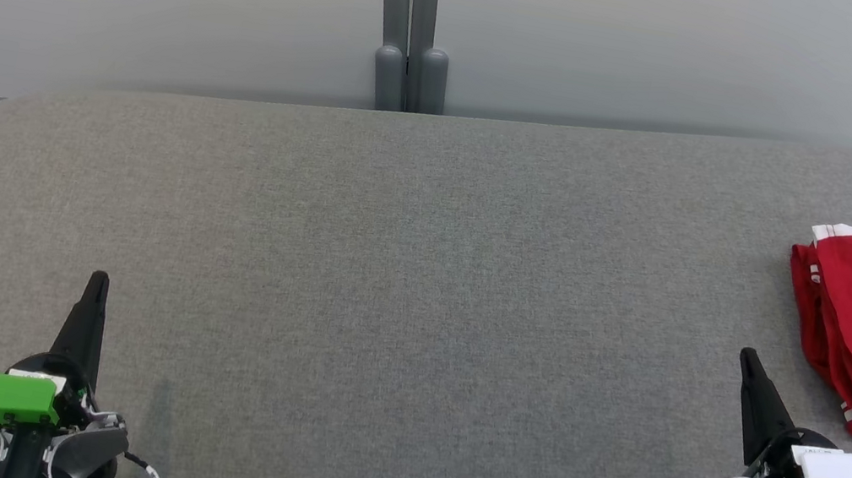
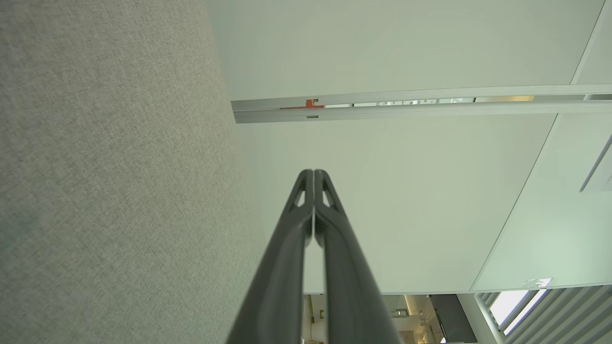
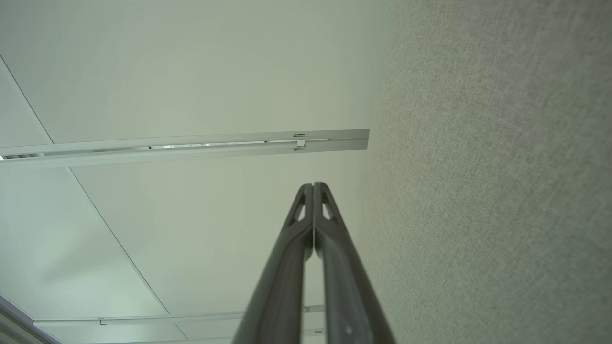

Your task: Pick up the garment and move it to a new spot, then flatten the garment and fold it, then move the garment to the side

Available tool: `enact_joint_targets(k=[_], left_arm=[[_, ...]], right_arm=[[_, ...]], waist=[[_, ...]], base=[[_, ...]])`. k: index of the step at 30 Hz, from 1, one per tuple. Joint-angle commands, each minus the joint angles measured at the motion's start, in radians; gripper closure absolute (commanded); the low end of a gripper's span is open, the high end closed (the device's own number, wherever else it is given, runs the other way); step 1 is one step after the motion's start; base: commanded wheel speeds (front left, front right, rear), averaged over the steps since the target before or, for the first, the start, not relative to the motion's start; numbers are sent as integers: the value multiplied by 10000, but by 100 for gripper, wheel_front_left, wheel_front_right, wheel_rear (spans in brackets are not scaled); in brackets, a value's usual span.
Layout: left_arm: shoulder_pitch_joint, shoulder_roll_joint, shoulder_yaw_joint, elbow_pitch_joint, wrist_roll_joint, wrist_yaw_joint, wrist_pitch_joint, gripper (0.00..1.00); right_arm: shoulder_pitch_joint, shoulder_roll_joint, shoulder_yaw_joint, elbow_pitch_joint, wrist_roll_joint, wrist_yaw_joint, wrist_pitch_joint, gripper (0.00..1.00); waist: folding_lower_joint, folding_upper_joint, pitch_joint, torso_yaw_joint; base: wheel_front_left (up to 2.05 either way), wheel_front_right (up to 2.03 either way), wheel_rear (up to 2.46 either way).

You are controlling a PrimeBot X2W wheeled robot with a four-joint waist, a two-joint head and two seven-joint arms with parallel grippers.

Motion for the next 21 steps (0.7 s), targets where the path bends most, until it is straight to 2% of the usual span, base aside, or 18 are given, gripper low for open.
enact_joint_targets(k=[1,21], left_arm=[[-176,16,47,18,45,-53,50,100],[-179,-6,71,18,59,-53,59,100]], right_arm=[[-50,-43,12,9,70,4,30,100],[-50,-43,11,9,70,4,29,100]], waist=[[0,0,0,0],[0,0,0,0]], base=[[0,0,0],[0,0,0]])
